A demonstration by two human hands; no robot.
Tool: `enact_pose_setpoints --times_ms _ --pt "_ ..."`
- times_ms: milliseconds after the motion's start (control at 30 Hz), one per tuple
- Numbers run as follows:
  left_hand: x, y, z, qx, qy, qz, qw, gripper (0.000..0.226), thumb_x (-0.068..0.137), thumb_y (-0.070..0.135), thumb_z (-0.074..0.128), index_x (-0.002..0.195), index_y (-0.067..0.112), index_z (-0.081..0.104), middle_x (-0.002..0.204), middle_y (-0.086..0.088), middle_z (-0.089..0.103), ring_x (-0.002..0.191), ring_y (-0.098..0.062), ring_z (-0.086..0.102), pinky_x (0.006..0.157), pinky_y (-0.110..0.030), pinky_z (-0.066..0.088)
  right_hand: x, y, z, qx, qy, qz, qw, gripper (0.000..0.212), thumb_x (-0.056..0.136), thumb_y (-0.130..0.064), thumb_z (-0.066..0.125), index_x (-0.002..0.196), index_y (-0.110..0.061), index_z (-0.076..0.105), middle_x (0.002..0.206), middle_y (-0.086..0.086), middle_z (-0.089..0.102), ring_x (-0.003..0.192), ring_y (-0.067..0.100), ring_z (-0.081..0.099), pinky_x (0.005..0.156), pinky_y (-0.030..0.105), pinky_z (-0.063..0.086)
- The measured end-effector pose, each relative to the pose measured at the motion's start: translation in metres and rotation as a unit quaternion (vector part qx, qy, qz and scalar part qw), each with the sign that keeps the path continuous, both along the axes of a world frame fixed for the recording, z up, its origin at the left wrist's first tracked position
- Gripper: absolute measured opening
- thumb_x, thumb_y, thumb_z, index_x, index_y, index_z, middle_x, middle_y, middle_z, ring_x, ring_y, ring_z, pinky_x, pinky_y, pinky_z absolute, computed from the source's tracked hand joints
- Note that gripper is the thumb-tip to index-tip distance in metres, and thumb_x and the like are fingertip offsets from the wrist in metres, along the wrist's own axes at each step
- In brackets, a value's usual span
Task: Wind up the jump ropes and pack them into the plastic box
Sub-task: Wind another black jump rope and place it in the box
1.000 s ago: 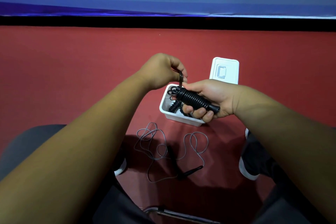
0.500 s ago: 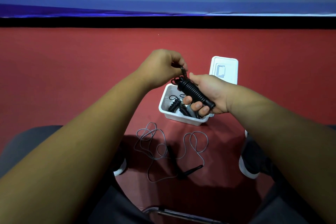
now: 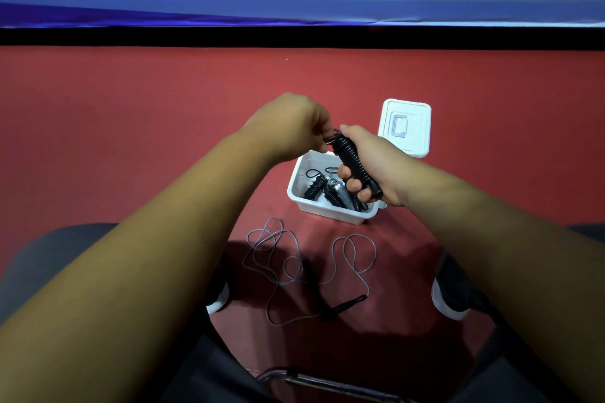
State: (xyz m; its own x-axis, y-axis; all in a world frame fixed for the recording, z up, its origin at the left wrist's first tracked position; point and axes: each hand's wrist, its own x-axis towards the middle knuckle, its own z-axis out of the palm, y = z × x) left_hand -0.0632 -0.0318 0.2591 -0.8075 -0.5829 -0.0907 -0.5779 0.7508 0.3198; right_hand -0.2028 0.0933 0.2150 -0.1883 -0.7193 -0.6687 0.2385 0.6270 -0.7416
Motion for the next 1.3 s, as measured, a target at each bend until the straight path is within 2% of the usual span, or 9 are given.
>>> enact_pose_setpoints --times_ms 167,300,467,600,700,867,1000,1133,1300 --pt "-0.002 0.006 -0.008 -0.022 -0.064 0.002 0.998 0.02 0.092 0.04 0.075 0.091 0.02 0.071 0.081 0.0 0.068 0.081 -0.025 0.063 0.07 -0.034 0.049 0.006 -0.001 0.0 -0.012 0.04 -0.038 0.998 0.038 0.098 -0.059 0.047 0.099 -0.023 0.057 0.067 0.001 0.052 0.047 0.018 0.041 0.048 0.023 0.029" --pt "0.001 0.011 -0.012 0.119 0.009 0.048 0.992 0.03 0.102 0.041 0.063 0.082 0.019 0.064 0.065 0.004 0.06 0.059 -0.014 0.053 0.056 -0.026 0.039 0.002 -0.003 0.003 -0.023 0.055 -0.079 0.995 0.04 0.098 -0.058 0.047 0.102 -0.022 0.062 0.069 0.002 0.054 0.045 0.018 0.042 0.048 0.024 0.033" --pt "0.003 0.013 -0.014 0.25 0.123 0.078 0.957 0.025 0.11 0.032 0.05 0.1 0.017 0.067 0.088 0.006 0.08 0.074 -0.009 0.058 0.079 -0.04 0.05 -0.006 -0.003 0.006 -0.035 0.077 -0.106 0.991 0.043 0.1 -0.057 0.049 0.106 -0.018 0.065 0.079 0.005 0.06 0.046 0.018 0.047 0.049 0.024 0.036" --pt "0.001 0.013 -0.012 0.364 0.153 0.074 0.916 0.015 0.107 0.012 0.056 0.111 0.0 0.064 0.1 -0.006 0.081 0.087 -0.009 0.071 0.078 -0.023 0.055 -0.012 -0.005 0.007 -0.049 0.056 -0.1 0.992 0.043 0.099 -0.058 0.05 0.105 -0.019 0.068 0.078 0.005 0.059 0.046 0.018 0.045 0.048 0.024 0.034" --pt "0.003 0.009 -0.01 0.451 0.197 0.08 0.867 0.009 0.099 0.0 0.065 0.108 -0.001 0.066 0.097 -0.013 0.079 0.092 -0.02 0.076 0.084 -0.027 0.061 -0.017 -0.005 0.01 -0.072 -0.022 -0.058 0.995 0.043 0.096 -0.062 0.048 0.098 -0.023 0.067 0.071 0.001 0.052 0.047 0.017 0.036 0.044 0.021 0.027" --pt "0.009 0.001 0.0 0.356 0.132 0.07 0.922 0.016 0.087 0.01 0.082 0.099 0.004 0.073 0.079 -0.003 0.078 0.07 -0.01 0.071 0.065 -0.021 0.054 -0.02 -0.001 0.016 -0.083 -0.057 -0.022 0.995 0.05 0.096 -0.069 0.048 0.109 -0.022 0.054 0.067 -0.002 0.047 0.046 0.015 0.03 0.045 0.018 0.02" --pt "0.017 -0.006 -0.004 0.334 0.102 0.042 0.936 0.014 0.09 0.023 0.08 0.099 0.012 0.081 0.088 -0.003 0.08 0.073 -0.01 0.063 0.075 -0.031 0.051 -0.018 0.001 0.017 -0.081 -0.038 0.009 0.996 0.061 0.09 -0.081 0.053 0.105 -0.021 0.053 0.067 -0.003 0.043 0.046 0.014 0.027 0.045 0.02 0.018" --pt "0.027 -0.01 -0.004 0.374 0.092 0.028 0.923 0.024 0.098 0.011 0.071 0.113 0.029 0.078 0.102 -0.004 0.08 0.084 -0.007 0.064 0.086 -0.025 0.055 -0.021 0.002 0.019 -0.083 -0.038 0.014 0.996 0.057 0.094 -0.073 0.052 0.104 -0.017 0.058 0.067 -0.003 0.044 0.046 0.014 0.028 0.044 0.02 0.018" --pt "0.028 -0.018 -0.004 0.276 -0.004 0.018 0.961 0.022 0.086 0.021 0.084 0.1 0.039 0.082 0.091 0.01 0.08 0.081 -0.001 0.067 0.089 -0.024 0.054 -0.019 0.003 0.019 -0.085 -0.093 0.061 0.99 0.054 0.098 -0.07 0.05 0.099 -0.016 0.056 0.068 0.0 0.043 0.042 0.013 0.028 0.041 0.018 0.018"
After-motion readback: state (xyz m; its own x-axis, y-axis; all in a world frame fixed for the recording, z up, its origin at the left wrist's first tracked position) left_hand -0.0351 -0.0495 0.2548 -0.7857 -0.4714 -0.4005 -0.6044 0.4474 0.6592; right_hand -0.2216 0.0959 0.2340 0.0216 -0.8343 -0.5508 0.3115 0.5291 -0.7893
